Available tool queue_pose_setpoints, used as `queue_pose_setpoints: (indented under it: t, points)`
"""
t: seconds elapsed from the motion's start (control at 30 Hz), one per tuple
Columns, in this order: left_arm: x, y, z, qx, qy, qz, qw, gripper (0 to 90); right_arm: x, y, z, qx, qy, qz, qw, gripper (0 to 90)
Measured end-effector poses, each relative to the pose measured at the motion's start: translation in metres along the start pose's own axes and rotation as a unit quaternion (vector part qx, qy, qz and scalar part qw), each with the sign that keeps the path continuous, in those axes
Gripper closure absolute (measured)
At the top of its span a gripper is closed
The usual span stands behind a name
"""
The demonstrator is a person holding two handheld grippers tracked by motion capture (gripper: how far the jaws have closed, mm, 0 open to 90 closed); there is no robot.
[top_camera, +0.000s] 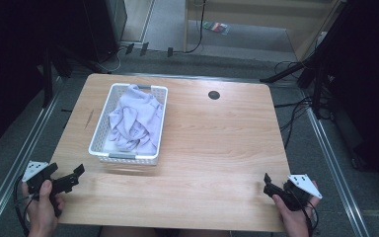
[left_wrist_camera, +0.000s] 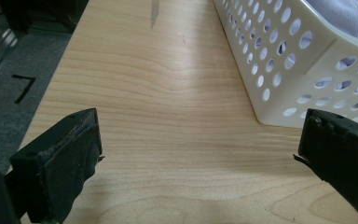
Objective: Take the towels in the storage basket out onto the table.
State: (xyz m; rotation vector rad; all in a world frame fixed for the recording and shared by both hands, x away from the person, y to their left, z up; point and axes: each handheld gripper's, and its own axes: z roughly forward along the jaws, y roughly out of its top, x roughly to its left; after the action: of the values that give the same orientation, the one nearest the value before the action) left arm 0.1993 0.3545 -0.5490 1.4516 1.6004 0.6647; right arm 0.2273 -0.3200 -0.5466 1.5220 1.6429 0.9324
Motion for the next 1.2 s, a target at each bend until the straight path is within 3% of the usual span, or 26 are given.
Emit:
queue_pose_setpoints:
  t: [0.17,0.37,0.4,0.53,0.63,0.73,0.83,1.03,1.2]
  points:
    - [0.000,0.004,-0.003,0.011,0.006,-0.006,0.9999,0.0,0.000,0.000,-0.001,0.001,0.000,0.000,1.0000,5.3]
    - [-0.010,0.022,-0.013,0.002,0.007,-0.003,1.0000,0.0,0.000,-0.001,-0.001,0.001,-0.003,0.003,1.0000,5.4]
    - [-0.015,0.029,-0.018,-0.008,-0.009,0.001,0.9999,0.0,0.000,-0.001,-0.001,0.002,-0.003,0.004,1.0000,5.5]
    - [-0.029,0.043,-0.022,-0.002,-0.022,0.019,0.9996,0.0,0.000,-0.001,-0.001,0.002,-0.003,0.003,1.0000,5.5]
    - [-0.041,0.056,-0.022,0.012,-0.023,0.040,0.9989,0.0,-0.001,-0.001,-0.001,0.002,-0.003,0.003,1.0000,5.5]
    - [-0.049,0.065,-0.021,0.019,-0.022,0.048,0.9984,0.0,-0.001,-0.001,-0.001,0.002,-0.002,0.004,1.0000,5.5]
    - [-0.065,0.083,-0.012,0.044,-0.023,0.065,0.9967,0.0,0.000,-0.001,-0.001,0.005,-0.002,0.005,1.0000,5.5]
    - [-0.081,0.095,0.001,0.075,-0.020,0.090,0.9929,0.0,0.000,-0.001,-0.001,0.006,-0.001,0.005,1.0000,5.5]
    - [-0.088,0.104,0.016,0.105,-0.015,0.082,0.9910,0.0,0.000,-0.001,-0.002,0.002,0.002,0.000,1.0000,5.5]
